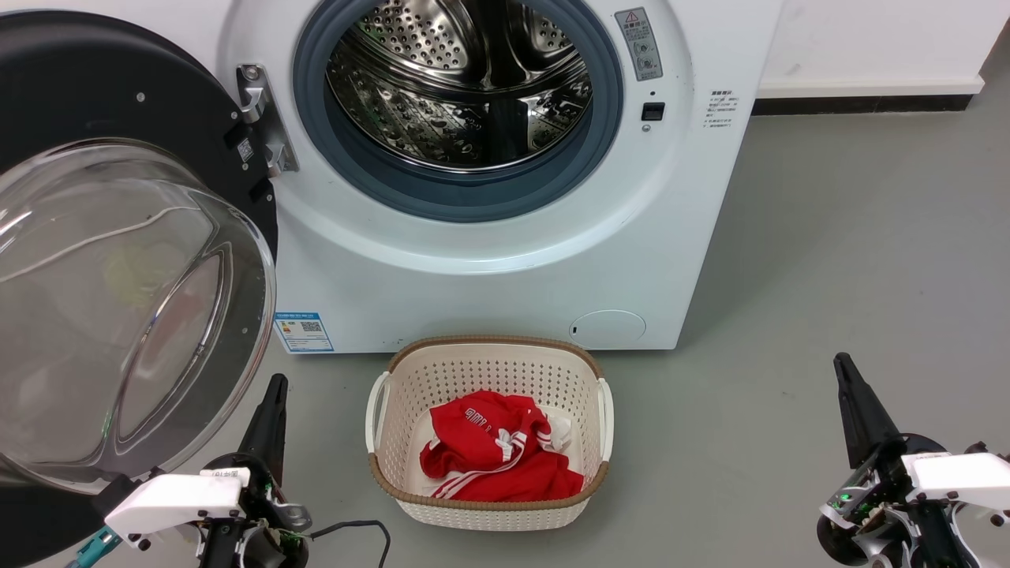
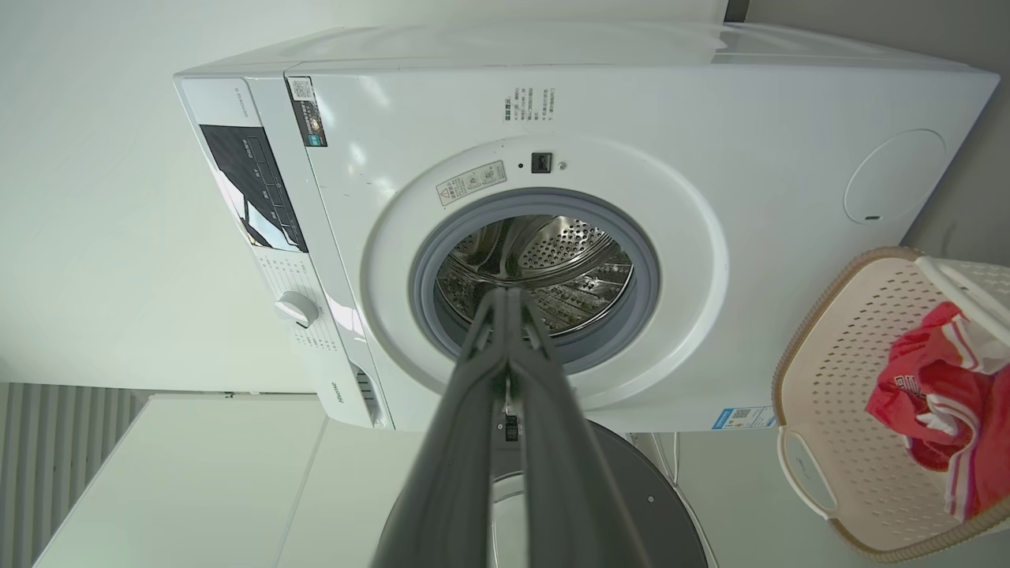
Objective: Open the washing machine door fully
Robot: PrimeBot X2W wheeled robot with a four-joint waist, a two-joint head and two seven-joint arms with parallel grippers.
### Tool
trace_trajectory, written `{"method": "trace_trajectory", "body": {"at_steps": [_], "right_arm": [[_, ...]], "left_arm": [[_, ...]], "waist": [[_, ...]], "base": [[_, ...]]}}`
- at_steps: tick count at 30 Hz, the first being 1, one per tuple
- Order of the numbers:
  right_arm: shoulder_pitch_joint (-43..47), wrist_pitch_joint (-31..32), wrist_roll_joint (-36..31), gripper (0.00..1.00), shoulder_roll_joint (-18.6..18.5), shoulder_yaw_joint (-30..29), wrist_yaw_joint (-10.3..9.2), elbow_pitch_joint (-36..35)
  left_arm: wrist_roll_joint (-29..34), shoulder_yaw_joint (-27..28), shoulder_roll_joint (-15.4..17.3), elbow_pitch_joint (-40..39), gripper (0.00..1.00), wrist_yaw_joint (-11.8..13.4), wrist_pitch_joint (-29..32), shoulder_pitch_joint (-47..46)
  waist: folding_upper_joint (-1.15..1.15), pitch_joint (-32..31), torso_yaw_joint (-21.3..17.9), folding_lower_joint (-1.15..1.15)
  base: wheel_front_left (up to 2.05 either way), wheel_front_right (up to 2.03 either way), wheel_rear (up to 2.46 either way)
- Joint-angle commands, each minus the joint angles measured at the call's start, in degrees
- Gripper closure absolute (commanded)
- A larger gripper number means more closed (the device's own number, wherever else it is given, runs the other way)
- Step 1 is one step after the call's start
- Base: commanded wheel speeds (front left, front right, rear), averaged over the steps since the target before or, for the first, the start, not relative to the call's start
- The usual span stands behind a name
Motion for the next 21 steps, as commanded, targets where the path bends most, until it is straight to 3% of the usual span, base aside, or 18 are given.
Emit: {"method": "trace_trajectory", "body": {"at_steps": [1, 21], "right_arm": [[-0.5, 0.0, -0.2, 1.0, 0.1, -0.1, 0.0, 0.1], [-0.6, 0.3, -0.5, 1.0, 0.3, -0.4, 0.0, 0.1]], "left_arm": [[-0.1, 0.2, -0.1, 0.1, 1.0, -0.3, 0.2, -0.5], [-0.1, 0.2, -0.1, 0.1, 1.0, -0.3, 0.2, -0.5]], "waist": [[0.0, 0.0, 0.0, 0.0], [0.0, 0.0, 0.0, 0.0]], "base": [[0.0, 0.0, 0.0], [0.0, 0.0, 0.0]]}}
